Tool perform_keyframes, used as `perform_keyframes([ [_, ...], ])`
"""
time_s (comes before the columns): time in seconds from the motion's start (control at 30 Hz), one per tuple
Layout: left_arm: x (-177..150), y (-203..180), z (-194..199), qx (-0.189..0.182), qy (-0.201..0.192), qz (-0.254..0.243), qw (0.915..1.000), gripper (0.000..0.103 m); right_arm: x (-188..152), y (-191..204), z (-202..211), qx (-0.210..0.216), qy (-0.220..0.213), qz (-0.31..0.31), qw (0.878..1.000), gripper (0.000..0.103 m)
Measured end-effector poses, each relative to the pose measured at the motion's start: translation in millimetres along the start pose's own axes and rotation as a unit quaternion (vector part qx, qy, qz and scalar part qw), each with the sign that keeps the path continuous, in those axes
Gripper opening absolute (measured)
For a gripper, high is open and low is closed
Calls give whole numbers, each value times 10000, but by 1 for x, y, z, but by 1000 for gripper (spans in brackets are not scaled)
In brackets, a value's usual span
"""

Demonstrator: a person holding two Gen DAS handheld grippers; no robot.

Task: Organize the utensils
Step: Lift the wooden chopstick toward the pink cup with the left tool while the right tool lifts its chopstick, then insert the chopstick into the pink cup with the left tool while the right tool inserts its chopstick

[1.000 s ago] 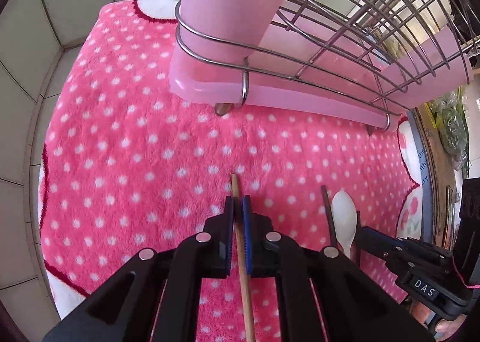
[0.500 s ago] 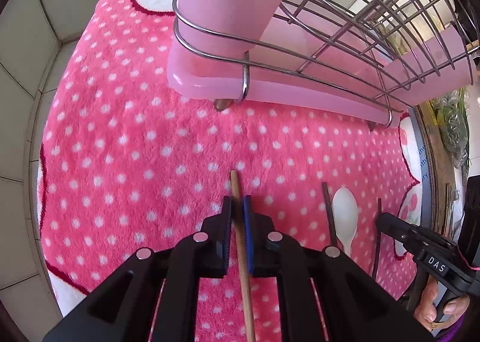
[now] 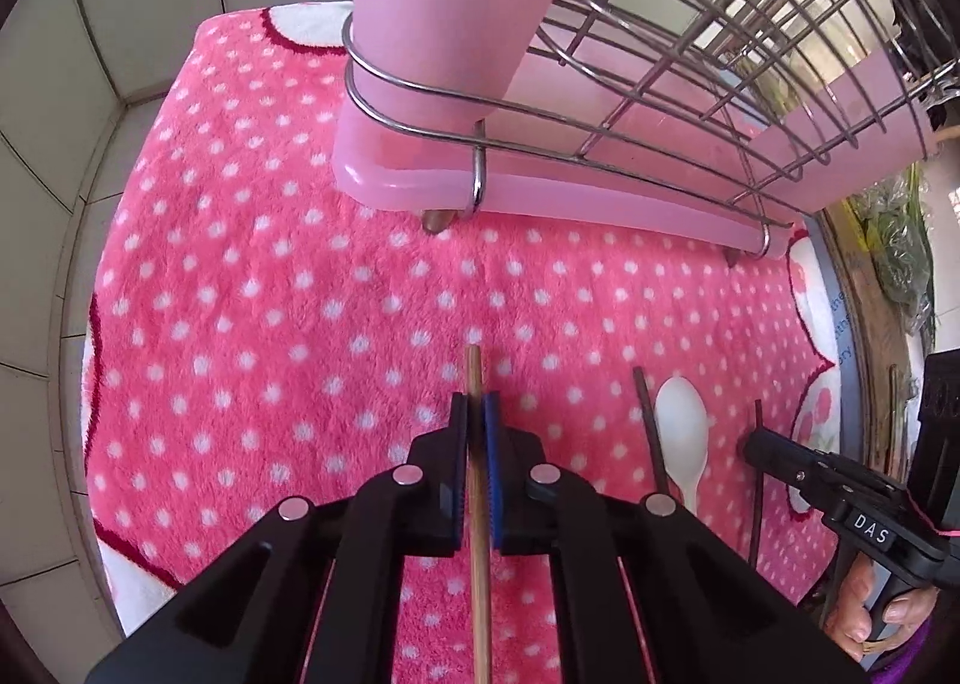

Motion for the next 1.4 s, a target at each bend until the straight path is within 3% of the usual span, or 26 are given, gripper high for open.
perform_keyframes([
  [0.37, -17, 5, 78, -315, -1215, 27, 9921, 5, -11, 14, 57, 94, -1028, 466, 9936, 5],
  [0.67, -34, 2, 144, -504, -2259, -111, 9728, 5, -22, 34, 92, 76, -1742, 858, 9809, 5],
  [1.13, -46, -8, 203, -514, -3173, -213, 9467, 5, -30, 52, 117, -38, -2250, 1166, 9673, 5],
  [1.4, -43, -14, 241, -474, -3607, -278, 9311, 5, -16, 58, 150, -124, -2660, 1277, 9554, 5],
])
Point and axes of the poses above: each gripper's, at about its wrist camera, not at the fingertips, and z roughly against the way its jaws point, y to its left, x to its top, the point moved 1 cm from there along -z, roughly the way its jaws point, and after that the axes turned 1 degree about y, right-handed, at the moved point
